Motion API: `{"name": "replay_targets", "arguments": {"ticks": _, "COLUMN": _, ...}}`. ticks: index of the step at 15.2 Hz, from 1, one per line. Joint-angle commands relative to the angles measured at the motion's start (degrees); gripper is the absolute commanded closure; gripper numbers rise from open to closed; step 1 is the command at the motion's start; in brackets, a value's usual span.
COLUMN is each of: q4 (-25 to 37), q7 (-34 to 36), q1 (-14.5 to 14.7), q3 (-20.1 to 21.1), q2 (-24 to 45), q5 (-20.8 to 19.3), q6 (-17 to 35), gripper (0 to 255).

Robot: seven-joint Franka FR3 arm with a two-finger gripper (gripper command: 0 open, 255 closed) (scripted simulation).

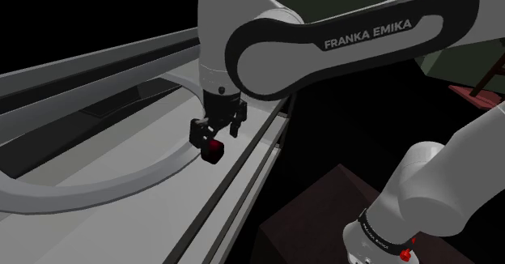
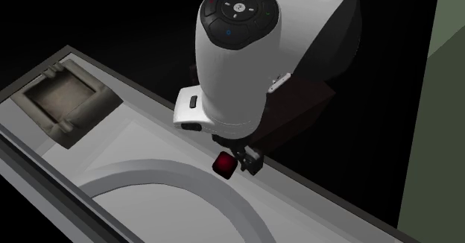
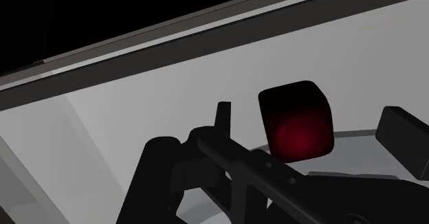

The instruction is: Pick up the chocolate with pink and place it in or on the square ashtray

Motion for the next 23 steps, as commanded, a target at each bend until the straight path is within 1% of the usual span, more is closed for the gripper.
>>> {"name": "replay_targets", "arguments": {"ticks": 1, "q4": -0.9, "q7": 0.3, "q1": 0.0, "q3": 0.3, "q2": 0.7, "q5": -0.2, "q6": 1.6, "gripper": 0}}
{"name": "replay_targets", "arguments": {"ticks": 5, "q4": -3.3, "q7": 0.6, "q1": 0.0, "q3": 0.7, "q2": 2.0, "q5": -0.6, "q6": 5.2, "gripper": 0}}
{"name": "replay_targets", "arguments": {"ticks": 13, "q4": -3.3, "q7": 0.6, "q1": 0.0, "q3": 0.7, "q2": 2.0, "q5": -0.6, "q6": 5.1, "gripper": 0}}
{"name": "replay_targets", "arguments": {"ticks": 14, "q4": -3.3, "q7": 0.6, "q1": 0.0, "q3": 0.7, "q2": 2.0, "q5": -0.6, "q6": 5.1, "gripper": 255}}
{"name": "replay_targets", "arguments": {"ticks": 23, "q4": -3.3, "q7": 0.6, "q1": 0.0, "q3": 0.7, "q2": 2.0, "q5": -0.6, "q6": 5.2, "gripper": 255}}
